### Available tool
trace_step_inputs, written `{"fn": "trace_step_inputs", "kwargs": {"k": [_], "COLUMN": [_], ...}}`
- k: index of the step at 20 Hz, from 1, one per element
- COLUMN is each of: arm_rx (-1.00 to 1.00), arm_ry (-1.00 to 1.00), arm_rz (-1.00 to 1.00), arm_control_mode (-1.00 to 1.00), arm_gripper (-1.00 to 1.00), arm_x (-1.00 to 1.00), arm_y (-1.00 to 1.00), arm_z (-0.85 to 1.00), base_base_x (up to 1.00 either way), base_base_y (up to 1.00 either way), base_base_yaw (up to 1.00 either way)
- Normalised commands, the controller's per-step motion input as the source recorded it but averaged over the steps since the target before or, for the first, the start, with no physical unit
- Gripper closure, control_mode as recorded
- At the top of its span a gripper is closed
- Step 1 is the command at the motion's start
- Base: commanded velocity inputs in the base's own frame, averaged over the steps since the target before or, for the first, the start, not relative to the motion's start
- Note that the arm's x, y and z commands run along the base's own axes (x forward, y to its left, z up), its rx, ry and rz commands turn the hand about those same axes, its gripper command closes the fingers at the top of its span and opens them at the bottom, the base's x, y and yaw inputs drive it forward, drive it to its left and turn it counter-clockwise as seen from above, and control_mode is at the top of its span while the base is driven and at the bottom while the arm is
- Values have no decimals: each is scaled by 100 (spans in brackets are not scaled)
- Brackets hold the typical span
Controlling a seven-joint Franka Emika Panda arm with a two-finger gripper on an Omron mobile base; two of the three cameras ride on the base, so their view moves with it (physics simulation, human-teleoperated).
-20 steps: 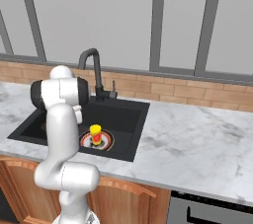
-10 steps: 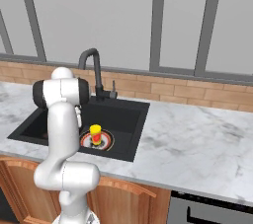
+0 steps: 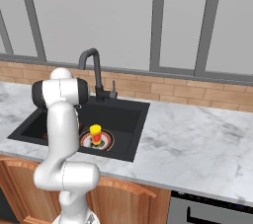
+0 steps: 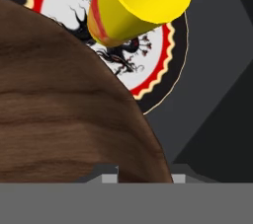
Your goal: Pick the cup and bowl and place them in the sink. Then turn on the water.
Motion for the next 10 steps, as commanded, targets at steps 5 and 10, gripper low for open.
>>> {"fn": "trace_step_inputs", "kwargs": {"k": [5, 10], "arm_rx": [-2, 0], "arm_ry": [0, 0], "arm_rz": [-5, -1], "arm_control_mode": [-100, -100], "arm_gripper": [100, -100], "arm_x": [0, 2], "arm_y": [14, 7], "arm_z": [-7, 0], "base_base_x": [0, 0], "base_base_y": [0, 0], "base_base_yaw": [0, 0]}}
